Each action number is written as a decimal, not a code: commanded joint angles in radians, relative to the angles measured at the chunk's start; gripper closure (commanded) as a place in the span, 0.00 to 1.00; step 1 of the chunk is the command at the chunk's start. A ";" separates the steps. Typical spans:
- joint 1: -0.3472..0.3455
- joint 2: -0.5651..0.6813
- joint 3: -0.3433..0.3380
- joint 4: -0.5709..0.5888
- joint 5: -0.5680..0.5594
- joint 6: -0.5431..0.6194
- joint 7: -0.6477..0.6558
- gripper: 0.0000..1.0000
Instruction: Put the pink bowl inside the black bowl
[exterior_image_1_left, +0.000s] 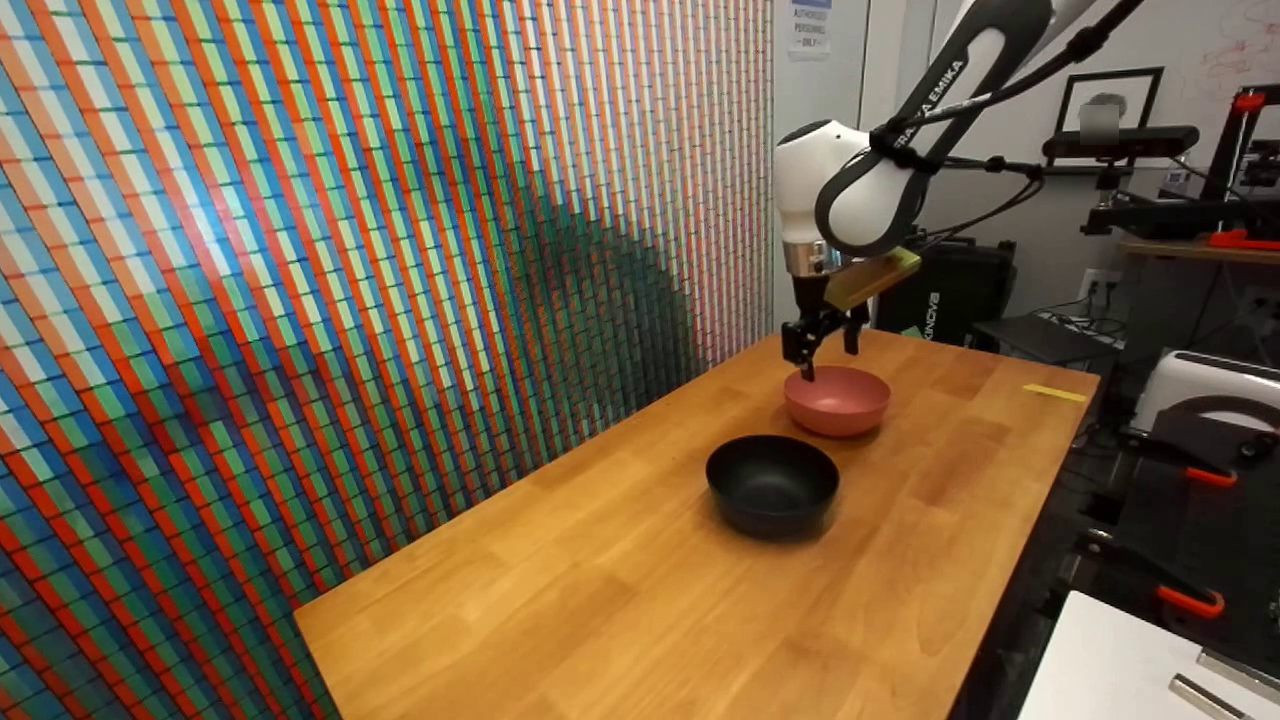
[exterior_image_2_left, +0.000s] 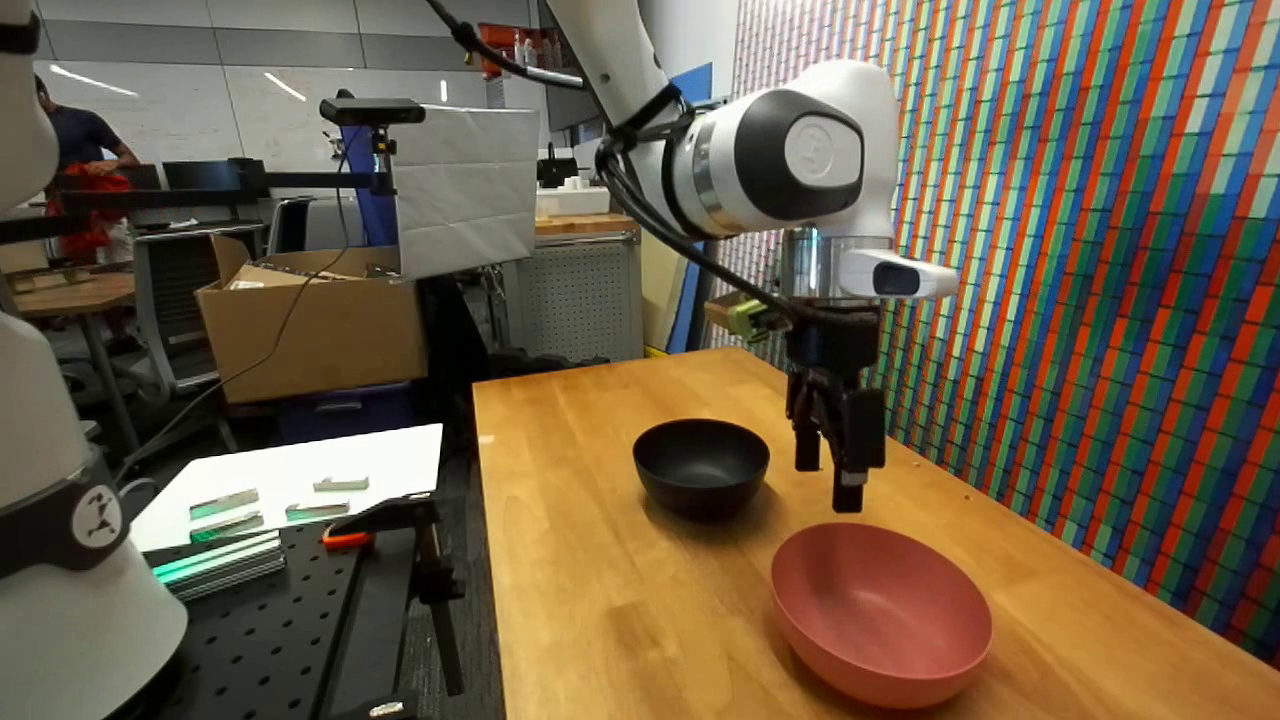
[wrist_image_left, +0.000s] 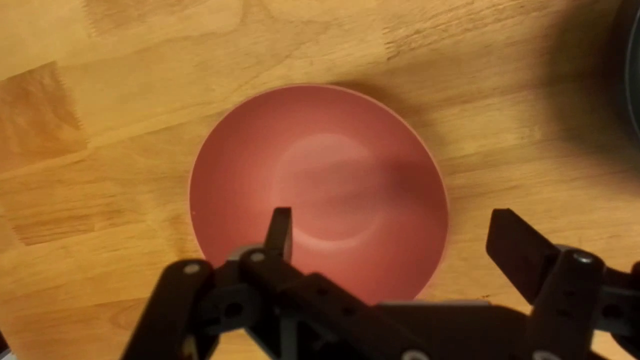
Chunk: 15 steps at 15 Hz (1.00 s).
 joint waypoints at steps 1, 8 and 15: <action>0.063 0.117 -0.039 0.103 -0.006 0.002 0.032 0.00; 0.103 0.248 -0.062 0.247 0.020 -0.047 0.030 0.34; 0.099 0.328 -0.058 0.361 0.038 -0.107 0.004 0.89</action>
